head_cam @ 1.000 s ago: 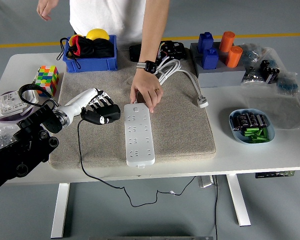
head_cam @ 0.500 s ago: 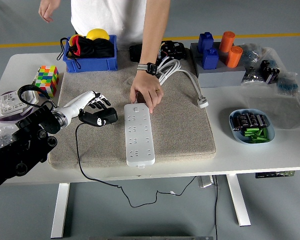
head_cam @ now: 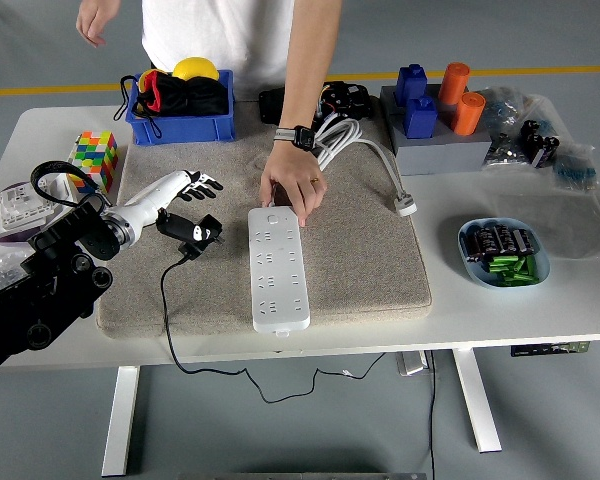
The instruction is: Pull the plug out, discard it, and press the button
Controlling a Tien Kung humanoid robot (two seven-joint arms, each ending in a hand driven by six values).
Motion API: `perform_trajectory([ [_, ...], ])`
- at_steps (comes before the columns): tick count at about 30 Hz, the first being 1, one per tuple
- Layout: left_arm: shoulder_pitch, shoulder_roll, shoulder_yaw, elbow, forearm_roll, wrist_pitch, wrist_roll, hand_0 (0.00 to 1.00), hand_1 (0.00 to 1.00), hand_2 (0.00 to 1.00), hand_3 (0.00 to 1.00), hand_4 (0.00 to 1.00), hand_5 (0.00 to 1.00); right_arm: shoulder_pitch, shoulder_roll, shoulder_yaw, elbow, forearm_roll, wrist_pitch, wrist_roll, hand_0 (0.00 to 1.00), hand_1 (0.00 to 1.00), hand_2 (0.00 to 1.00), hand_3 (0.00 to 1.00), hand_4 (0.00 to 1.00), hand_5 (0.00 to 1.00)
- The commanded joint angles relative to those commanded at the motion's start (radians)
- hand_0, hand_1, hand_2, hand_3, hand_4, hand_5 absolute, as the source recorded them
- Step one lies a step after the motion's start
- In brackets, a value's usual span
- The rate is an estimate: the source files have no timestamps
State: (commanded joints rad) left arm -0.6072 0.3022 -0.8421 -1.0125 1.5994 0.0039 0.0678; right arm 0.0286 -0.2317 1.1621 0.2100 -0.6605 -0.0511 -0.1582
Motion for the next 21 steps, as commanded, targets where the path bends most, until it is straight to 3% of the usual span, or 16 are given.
perform_trajectory([
  [1,0.0,0.004,-0.001,-0.028,0.002,0.001,0.003,0.727,0.755,0.731,0.771,0.856,0.002,0.0,0.0,0.0,0.0,0.0,0.0,0.0,0.757,0.668,0.655,0.621,0.669,0.507],
  [2,-0.001,0.006,-0.001,-0.049,0.001,0.002,0.005,0.373,0.374,0.409,0.699,0.735,0.002,0.0,0.0,0.0,0.001,0.0,0.0,0.0,0.757,0.668,0.655,0.621,0.668,0.507],
  [7,-0.007,0.01,0.021,-0.125,-0.024,-0.012,0.019,0.373,0.374,0.409,0.699,0.735,0.002,0.0,0.0,0.0,0.0,0.0,0.0,0.001,0.757,0.668,0.655,0.621,0.668,0.507],
  [8,-0.01,0.009,0.026,-0.129,-0.028,-0.012,0.02,0.185,0.111,0.199,0.671,0.564,0.002,0.0,0.0,0.0,0.0,0.001,0.0,0.001,0.757,0.668,0.656,0.621,0.668,0.507],
  [13,-0.038,-0.008,0.068,-0.109,-0.063,-0.016,0.035,0.185,0.111,0.199,0.671,0.564,0.002,0.002,0.0,-0.004,0.001,0.003,0.0,0.002,0.757,0.668,0.656,0.621,0.668,0.507],
  [14,-0.042,-0.009,0.074,-0.104,-0.066,-0.017,0.035,0.112,0.026,0.145,0.675,0.385,0.002,0.002,-0.001,-0.004,0.001,0.003,0.0,0.002,0.757,0.668,0.656,0.621,0.668,0.506],
  [21,-0.099,-0.031,0.141,-0.052,-0.087,-0.035,0.071,0.083,0.002,0.103,0.676,0.394,0.002,0.001,-0.001,-0.003,-0.002,0.005,0.002,0.001,0.757,0.668,0.656,0.621,0.668,0.506],
])
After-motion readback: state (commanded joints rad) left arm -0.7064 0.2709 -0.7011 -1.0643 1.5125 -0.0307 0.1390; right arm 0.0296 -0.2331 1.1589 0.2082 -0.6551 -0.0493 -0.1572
